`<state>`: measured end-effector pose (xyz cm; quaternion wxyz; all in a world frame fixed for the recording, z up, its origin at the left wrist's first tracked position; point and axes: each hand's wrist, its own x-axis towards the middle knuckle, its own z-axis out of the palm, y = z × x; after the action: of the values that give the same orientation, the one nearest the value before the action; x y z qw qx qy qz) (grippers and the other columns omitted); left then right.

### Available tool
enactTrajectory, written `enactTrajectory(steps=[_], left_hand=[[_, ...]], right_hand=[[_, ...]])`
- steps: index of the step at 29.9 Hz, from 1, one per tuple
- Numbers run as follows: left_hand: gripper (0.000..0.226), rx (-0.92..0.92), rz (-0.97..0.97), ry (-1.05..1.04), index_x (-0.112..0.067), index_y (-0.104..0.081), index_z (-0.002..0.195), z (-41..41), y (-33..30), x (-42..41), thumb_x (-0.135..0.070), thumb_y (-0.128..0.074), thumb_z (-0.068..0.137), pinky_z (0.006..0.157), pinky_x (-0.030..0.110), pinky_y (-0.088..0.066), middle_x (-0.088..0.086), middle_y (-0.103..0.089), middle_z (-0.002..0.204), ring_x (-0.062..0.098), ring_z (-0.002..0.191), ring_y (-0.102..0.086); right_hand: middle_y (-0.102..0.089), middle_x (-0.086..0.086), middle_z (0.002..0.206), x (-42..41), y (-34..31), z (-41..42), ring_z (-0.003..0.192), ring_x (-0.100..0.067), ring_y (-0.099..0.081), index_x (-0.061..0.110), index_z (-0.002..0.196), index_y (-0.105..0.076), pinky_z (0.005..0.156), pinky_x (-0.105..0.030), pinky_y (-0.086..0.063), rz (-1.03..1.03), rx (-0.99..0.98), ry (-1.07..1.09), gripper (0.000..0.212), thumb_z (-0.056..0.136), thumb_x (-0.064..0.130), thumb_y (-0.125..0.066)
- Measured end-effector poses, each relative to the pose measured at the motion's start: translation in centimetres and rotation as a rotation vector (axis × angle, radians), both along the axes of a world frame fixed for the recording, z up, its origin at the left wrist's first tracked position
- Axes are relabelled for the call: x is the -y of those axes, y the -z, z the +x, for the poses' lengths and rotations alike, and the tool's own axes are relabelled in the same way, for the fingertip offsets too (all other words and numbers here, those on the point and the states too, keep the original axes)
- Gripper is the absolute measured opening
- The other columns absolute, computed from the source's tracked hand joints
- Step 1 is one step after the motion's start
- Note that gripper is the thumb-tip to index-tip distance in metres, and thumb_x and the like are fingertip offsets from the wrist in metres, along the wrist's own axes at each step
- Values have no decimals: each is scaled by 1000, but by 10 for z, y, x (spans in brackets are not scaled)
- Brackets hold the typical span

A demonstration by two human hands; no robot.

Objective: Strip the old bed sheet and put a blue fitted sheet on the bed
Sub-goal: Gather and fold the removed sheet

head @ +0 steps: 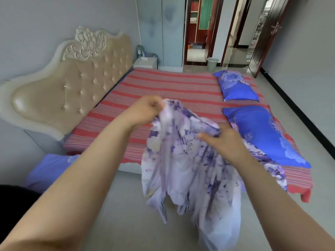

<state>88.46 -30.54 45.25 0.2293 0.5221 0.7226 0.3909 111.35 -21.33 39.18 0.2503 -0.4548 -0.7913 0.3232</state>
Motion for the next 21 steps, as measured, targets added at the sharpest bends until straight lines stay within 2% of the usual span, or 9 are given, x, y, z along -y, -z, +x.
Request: enactTrajectory(steps=[3,5,7,8,10,13,17,19,21], left_hand=[[21,-23,48,272,-17,-58,80,65,-6,-14,-18,-48,99,55,14,-45,-9,-56,68,-6,54,-49],[15,-99,151,305,-13,-61,87,87,-4,-16,-18,-52,97,60,21,-46,-7,-60,74,-7,59,-51],[8,31,255,282,-13,-58,100,84,8,-12,-17,-59,93,65,14,-43,-5,-61,86,-8,71,-54],[25,106,255,259,-15,-53,110,77,21,-8,-19,-65,88,72,12,-43,-4,-61,99,-6,85,-55],[51,168,100,214,-21,-46,120,62,61,0,-26,-75,79,89,19,-46,-4,-56,113,7,104,-55],[43,73,-97,95,-23,-51,114,56,131,8,-32,-75,79,85,39,-51,0,-61,102,22,94,-59],[26,-103,-168,-117,-14,-56,110,62,166,11,-23,-57,85,73,33,-46,8,-63,99,29,91,-58],[25,-98,-272,-152,-10,-57,110,54,180,12,-17,-51,86,72,32,-45,13,-64,102,31,93,-59],[28,-111,-439,-239,-8,-59,112,32,204,22,-15,-45,89,79,33,-47,15,-65,108,33,100,-60]], right_hand=[[-59,-4,69,22,7,-27,68,-23,-57,13,82,-59,62,-32,-44,-40,145,-131,60,68,72,-61],[-58,-7,69,21,8,-32,67,-26,-55,13,79,-59,58,-32,-40,-98,60,-65,40,86,53,-56],[-61,-10,75,14,5,-31,73,-29,-58,14,82,-61,64,-35,-45,-107,-55,31,34,90,45,-50],[-60,-9,73,10,1,-31,72,-28,-58,15,78,-59,64,-36,-46,-102,-114,70,33,89,45,-49],[-52,-4,62,9,-11,-31,62,-24,-52,14,68,-52,57,-34,-35,-121,-194,136,34,91,38,-50],[-51,3,62,6,-27,-34,61,-19,-48,15,78,-57,54,-34,-31,-124,-265,143,28,95,35,-49],[-61,7,89,5,-43,-36,81,-12,-56,15,122,-60,77,-22,-39,-139,-479,134,33,97,32,-47],[-58,11,94,3,-51,-32,87,-7,-54,16,128,-56,82,-19,-35,-140,-545,139,36,97,33,-48],[-53,16,85,-1,-59,-26,75,1,-50,20,124,-57,80,-21,-38,-138,-590,181,33,97,37,-48]])
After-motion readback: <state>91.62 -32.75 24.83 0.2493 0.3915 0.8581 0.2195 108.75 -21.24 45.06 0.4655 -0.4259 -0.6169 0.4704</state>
